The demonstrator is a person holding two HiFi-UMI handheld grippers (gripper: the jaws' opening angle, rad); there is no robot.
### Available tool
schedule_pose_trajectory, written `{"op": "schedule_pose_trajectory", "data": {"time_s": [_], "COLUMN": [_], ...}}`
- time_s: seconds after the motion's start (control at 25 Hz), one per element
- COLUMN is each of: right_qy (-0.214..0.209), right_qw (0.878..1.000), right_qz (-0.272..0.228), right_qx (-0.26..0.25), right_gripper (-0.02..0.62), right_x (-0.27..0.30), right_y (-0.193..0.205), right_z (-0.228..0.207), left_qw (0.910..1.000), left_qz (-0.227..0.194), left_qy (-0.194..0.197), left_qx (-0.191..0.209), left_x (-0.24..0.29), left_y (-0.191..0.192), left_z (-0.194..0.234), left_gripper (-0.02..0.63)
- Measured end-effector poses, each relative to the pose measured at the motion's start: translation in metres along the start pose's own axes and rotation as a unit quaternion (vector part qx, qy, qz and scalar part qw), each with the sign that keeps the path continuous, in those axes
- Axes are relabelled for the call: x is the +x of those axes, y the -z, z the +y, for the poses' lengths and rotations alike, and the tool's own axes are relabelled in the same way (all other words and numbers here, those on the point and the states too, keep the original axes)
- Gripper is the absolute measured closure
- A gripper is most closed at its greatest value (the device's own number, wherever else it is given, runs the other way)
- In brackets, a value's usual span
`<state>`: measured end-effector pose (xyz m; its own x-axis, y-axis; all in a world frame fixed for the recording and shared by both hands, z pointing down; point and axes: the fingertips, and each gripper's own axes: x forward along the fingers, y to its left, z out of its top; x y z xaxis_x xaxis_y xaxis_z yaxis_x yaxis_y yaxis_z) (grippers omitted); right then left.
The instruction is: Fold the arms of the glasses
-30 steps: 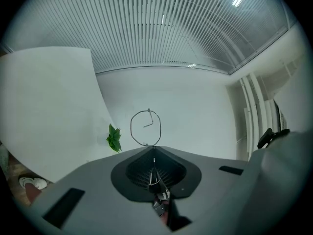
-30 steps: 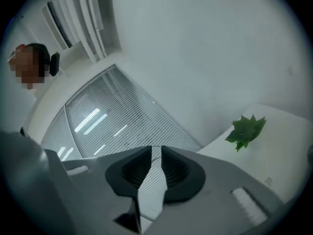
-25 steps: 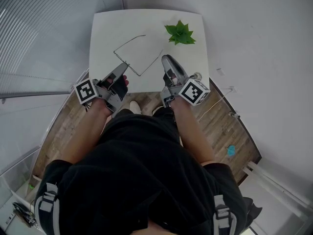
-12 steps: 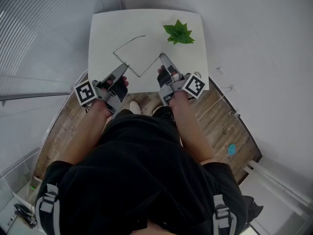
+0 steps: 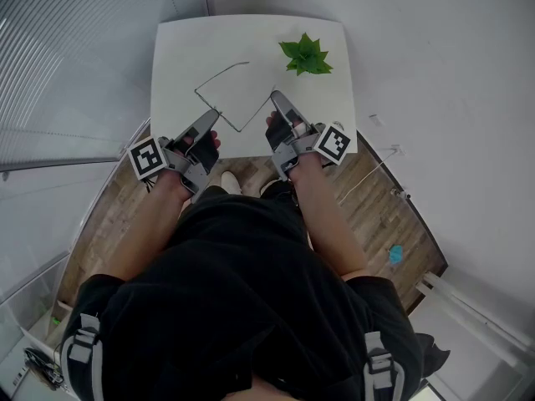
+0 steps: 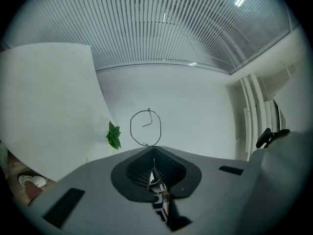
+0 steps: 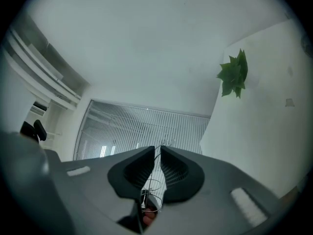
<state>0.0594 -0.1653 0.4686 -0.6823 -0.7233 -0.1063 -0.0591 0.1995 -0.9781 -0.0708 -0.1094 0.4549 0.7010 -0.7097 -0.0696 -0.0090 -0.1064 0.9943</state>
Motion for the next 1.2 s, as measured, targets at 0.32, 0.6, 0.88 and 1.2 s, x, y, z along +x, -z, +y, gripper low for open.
{"op": "schedule_pose_trajectory", "data": {"time_s": [0.32,0.6,0.88,1.2], "right_qy": [0.012,0.01,0.008,0.007], "right_qw": [1.0,1.0,1.0,0.999], "right_qz": [0.006,0.016,0.025,0.039], "right_qx": [-0.006,0.0,0.002,-0.003], "right_gripper": [0.583,0.514,0.552,0.558], "right_x": [0.001,0.003,0.009,0.014], "right_y": [-0.001,0.005,0.009,0.011], "right_z": [-0.001,0.0,0.002,0.003], "left_qw": [1.0,1.0,0.9999,0.9997], "left_qz": [0.004,0.004,0.012,0.024], "left_qy": [0.003,0.001,-0.001,-0.003], "left_qx": [0.0,0.0,-0.002,0.001], "left_x": [0.001,0.001,0.003,0.005], "left_y": [-0.001,-0.001,0.003,0.007], "left_z": [-0.001,-0.001,0.0,0.002], "left_gripper": [0.594,0.594,0.594,0.594]}}
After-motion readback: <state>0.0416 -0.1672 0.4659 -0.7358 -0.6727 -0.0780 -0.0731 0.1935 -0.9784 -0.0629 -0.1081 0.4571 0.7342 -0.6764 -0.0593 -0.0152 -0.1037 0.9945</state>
